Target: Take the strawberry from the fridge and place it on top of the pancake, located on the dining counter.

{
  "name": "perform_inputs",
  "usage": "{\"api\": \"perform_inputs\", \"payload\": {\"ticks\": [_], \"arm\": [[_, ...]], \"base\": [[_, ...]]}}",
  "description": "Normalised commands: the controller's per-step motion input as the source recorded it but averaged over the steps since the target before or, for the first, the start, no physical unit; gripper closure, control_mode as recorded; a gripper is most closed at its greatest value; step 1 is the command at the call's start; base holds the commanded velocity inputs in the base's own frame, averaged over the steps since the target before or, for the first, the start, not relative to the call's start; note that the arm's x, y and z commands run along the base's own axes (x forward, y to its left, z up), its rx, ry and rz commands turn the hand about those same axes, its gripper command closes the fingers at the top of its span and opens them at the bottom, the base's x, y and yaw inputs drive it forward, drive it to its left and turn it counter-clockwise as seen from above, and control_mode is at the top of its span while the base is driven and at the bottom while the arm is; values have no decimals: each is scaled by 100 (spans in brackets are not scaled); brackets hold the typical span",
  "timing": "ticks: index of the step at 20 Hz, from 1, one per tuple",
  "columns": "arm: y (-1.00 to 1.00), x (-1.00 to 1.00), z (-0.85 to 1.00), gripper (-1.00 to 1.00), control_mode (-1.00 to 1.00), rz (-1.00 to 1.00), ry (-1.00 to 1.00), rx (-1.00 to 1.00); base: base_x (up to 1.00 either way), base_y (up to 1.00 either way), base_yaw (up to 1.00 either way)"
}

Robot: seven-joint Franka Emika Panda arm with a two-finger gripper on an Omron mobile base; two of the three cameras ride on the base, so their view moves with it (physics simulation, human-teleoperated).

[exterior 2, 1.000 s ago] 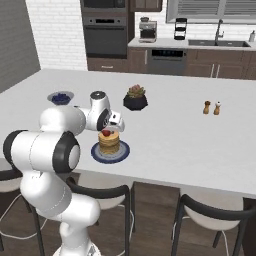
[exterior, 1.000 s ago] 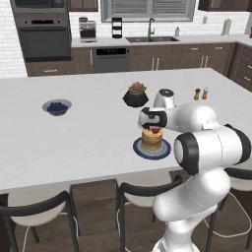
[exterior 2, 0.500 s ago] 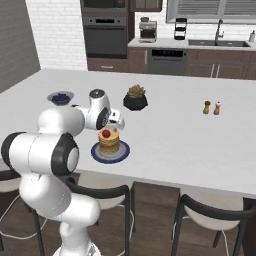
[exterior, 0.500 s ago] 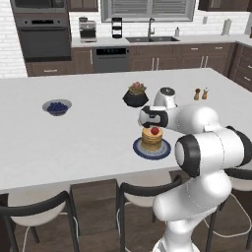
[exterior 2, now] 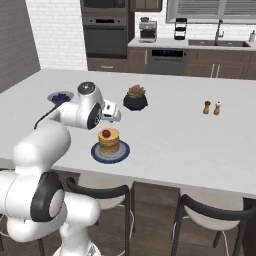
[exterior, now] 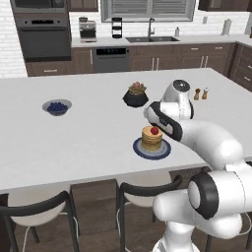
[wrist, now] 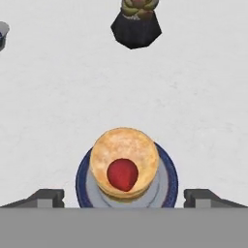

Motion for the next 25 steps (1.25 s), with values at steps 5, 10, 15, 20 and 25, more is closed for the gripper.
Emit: {"api": "perform_inputs", "payload": {"ticks": [5,10,15,20,25], "arm": [[-21,-100,60,-100,-100,0,-13,3],[-7,-100,73,-100,-100,0,-10,1],[0,-100,84,-100,-100,0,0,0],[0,-100,68,-100,-100,0,-2,0],[0,-99,64,-100,-100,-1,-10,0]], "base": [[0,0,0],[0,0,0],[0,0,0],[0,0,0],[0,0,0]]}}
